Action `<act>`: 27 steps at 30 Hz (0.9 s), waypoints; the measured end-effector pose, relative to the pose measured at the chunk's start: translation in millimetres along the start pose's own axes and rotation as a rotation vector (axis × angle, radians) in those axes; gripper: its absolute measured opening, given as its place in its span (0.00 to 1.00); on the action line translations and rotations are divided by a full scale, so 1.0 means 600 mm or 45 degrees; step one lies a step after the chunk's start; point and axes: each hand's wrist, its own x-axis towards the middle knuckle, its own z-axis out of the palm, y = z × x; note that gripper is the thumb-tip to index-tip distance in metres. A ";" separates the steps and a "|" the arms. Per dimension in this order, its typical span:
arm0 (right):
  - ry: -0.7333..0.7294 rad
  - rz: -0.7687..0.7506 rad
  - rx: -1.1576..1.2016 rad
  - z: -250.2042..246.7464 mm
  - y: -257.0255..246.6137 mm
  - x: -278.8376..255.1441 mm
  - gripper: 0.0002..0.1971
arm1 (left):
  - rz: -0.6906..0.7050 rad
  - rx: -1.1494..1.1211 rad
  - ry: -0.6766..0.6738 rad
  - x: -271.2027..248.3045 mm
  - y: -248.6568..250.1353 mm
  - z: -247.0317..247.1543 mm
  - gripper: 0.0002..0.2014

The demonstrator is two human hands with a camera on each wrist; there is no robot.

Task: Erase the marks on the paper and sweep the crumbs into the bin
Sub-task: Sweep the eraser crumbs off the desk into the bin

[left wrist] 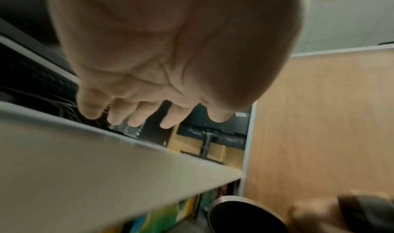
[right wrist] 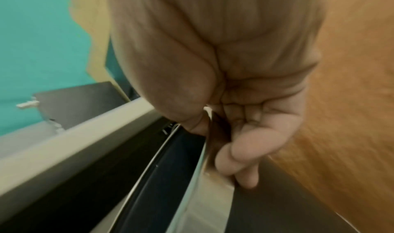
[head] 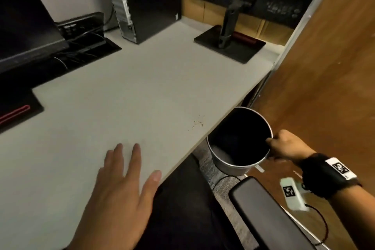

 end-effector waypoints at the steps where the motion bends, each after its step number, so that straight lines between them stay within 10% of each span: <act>1: 0.007 -0.041 -0.016 -0.010 -0.011 -0.014 0.20 | 0.020 0.096 -0.010 0.019 0.007 0.012 0.39; 15: -0.191 -0.131 -0.123 -0.013 -0.079 -0.078 0.20 | 0.156 0.106 0.066 0.157 0.234 0.048 0.50; 21: -0.196 -0.170 -0.092 -0.014 -0.086 -0.077 0.21 | 0.677 -0.270 0.035 0.150 0.262 0.054 0.41; 27: -0.162 -0.185 -0.053 -0.009 -0.086 -0.076 0.20 | 0.345 -0.001 0.193 0.163 0.240 0.055 0.42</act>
